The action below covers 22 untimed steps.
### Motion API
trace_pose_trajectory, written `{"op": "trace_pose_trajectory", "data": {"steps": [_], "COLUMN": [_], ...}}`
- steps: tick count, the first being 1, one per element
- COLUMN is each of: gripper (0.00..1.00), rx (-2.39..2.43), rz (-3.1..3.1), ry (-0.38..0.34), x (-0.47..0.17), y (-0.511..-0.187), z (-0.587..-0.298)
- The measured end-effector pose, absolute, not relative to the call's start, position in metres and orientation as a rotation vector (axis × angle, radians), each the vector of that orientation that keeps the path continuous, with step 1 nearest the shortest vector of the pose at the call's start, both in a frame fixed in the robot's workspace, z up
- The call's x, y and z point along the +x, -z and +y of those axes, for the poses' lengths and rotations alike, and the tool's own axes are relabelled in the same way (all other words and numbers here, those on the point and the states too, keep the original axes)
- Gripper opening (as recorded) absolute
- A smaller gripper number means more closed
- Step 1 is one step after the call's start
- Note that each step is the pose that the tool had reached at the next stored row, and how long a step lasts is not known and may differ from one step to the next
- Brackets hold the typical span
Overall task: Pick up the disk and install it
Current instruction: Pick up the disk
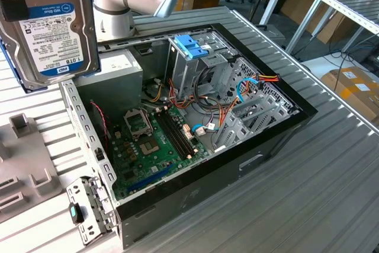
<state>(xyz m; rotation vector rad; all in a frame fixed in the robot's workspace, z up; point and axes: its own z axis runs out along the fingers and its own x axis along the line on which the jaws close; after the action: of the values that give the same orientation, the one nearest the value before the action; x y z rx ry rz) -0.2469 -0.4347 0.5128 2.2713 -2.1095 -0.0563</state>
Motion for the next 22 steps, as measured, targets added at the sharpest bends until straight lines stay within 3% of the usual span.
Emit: {"op": "trace_pose_trajectory", "data": {"steps": [22], "gripper": [0.37], "rx": [2.271], "rz": [-2.11], "ry": [0.056], "x": [-0.217], "y": [-0.513], "z": [-0.435]}}
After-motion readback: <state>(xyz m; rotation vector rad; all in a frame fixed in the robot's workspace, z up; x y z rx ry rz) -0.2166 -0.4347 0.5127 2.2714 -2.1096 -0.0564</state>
